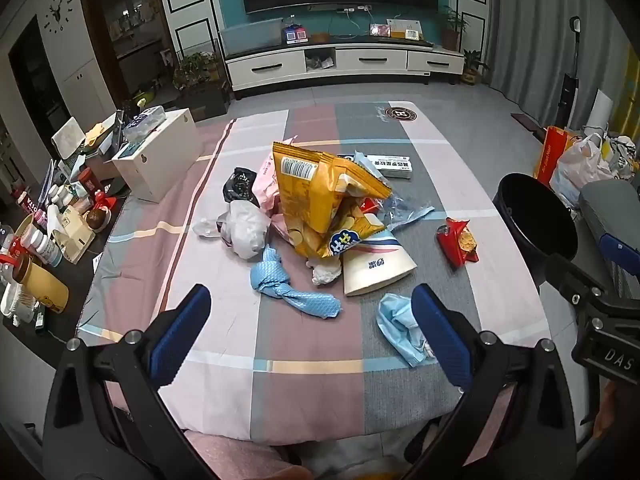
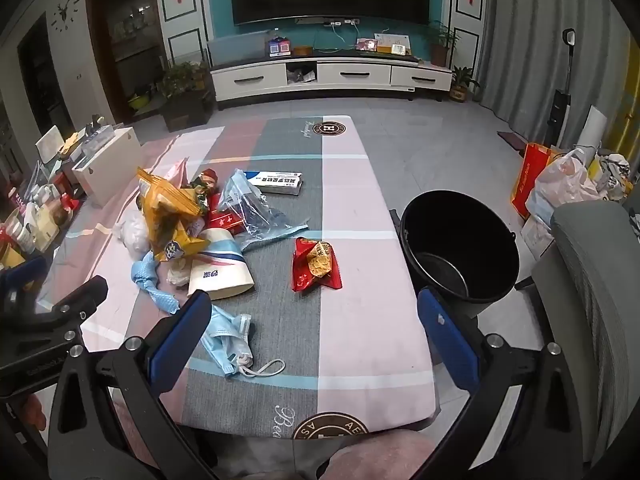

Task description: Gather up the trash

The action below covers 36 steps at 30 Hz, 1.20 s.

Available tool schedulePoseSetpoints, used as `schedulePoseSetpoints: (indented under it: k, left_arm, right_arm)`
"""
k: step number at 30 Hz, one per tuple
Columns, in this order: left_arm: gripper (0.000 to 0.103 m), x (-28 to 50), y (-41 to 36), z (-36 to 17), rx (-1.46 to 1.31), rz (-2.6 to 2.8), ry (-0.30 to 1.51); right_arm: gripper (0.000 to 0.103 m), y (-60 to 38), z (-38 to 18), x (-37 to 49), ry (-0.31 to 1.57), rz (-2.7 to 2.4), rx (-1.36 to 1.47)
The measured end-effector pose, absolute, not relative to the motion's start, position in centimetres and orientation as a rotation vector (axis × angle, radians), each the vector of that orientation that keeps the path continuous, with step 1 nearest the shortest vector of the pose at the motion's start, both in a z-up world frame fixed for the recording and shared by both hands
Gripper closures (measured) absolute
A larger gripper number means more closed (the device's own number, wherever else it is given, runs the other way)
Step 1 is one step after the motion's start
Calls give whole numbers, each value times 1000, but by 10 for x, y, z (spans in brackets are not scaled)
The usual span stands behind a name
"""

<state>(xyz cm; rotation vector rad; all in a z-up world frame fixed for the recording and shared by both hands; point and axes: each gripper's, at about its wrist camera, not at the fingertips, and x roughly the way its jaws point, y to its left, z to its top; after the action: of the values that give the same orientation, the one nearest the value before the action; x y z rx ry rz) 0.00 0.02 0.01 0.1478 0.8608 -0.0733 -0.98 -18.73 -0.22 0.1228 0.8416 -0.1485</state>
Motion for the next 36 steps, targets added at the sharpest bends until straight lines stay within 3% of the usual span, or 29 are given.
schedulePoseSetpoints:
  k: [36]
  left_arm:
    - [3, -2, 0, -1, 155, -69, 863]
  right_arm:
    - [3, -181, 0, -11, 838, -151, 115]
